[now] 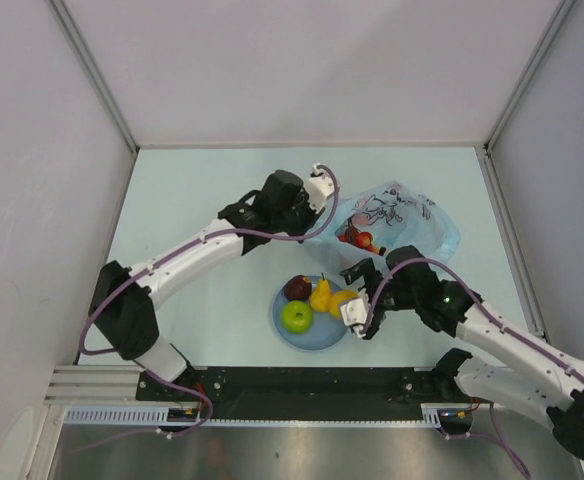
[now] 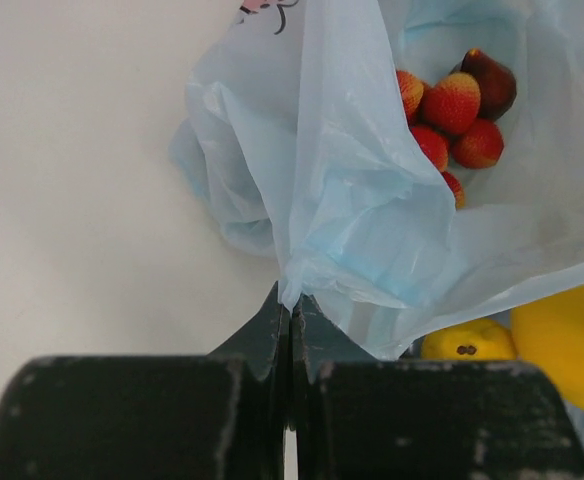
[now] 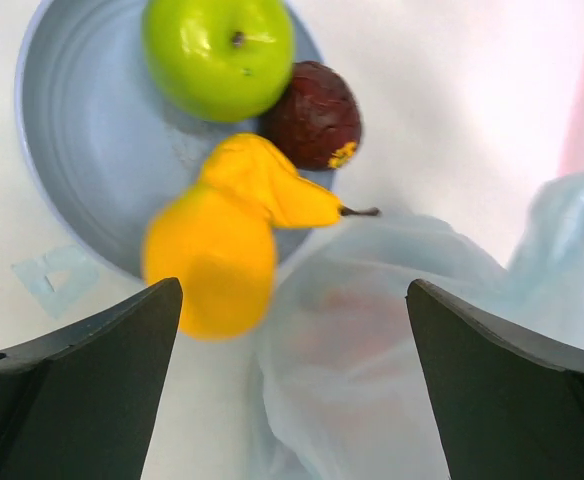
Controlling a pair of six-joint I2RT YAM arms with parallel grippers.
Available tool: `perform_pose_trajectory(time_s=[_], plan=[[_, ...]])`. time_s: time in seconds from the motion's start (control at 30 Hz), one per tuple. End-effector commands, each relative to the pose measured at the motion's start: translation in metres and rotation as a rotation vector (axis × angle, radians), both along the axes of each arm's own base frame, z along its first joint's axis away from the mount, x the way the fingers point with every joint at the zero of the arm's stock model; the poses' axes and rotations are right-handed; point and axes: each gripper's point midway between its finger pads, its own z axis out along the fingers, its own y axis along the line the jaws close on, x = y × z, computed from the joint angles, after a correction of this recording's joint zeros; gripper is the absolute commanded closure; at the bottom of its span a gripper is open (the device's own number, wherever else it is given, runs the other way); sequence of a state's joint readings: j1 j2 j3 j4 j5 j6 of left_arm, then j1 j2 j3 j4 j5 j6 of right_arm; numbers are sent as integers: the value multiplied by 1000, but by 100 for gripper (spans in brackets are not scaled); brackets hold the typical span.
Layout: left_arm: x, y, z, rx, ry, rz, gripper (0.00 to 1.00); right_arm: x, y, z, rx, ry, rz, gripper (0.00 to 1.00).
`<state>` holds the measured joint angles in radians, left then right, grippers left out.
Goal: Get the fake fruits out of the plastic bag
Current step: Place the fake fruit on the plate, then adjust the plastic bag at the center of the board.
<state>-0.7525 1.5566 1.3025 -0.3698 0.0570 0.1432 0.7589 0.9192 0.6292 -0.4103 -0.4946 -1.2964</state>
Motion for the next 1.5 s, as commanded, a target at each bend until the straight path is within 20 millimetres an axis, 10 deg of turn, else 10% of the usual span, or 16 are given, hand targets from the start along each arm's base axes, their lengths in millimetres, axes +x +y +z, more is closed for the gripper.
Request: perform_pose_trajectory(time_s=[0.0, 0.2, 0.63, 0.9, 1.1, 1.27, 1.47], plan=[[4, 6, -5, 151, -7, -79, 100, -10, -15, 5, 7, 60, -29, 0], [12, 0, 13, 156, -91, -134, 100, -2, -18, 11, 5, 121, -119, 0], [31, 8, 44, 125, -109, 34, 100, 85, -25, 60, 204, 210, -651, 0], [17, 3, 60, -14, -99, 95, 100, 127, -48, 121, 560, 309, -965, 0], [-3, 24, 42, -6, -75, 117, 99, 147, -64, 139, 704, 397, -996, 43], [-13, 34, 34, 3, -63, 128, 100, 161, -63, 85, 582, 504, -1081, 66], [-16, 39, 43, -50, -52, 180, 100, 103, -63, 13, 388, 633, -1081, 68]])
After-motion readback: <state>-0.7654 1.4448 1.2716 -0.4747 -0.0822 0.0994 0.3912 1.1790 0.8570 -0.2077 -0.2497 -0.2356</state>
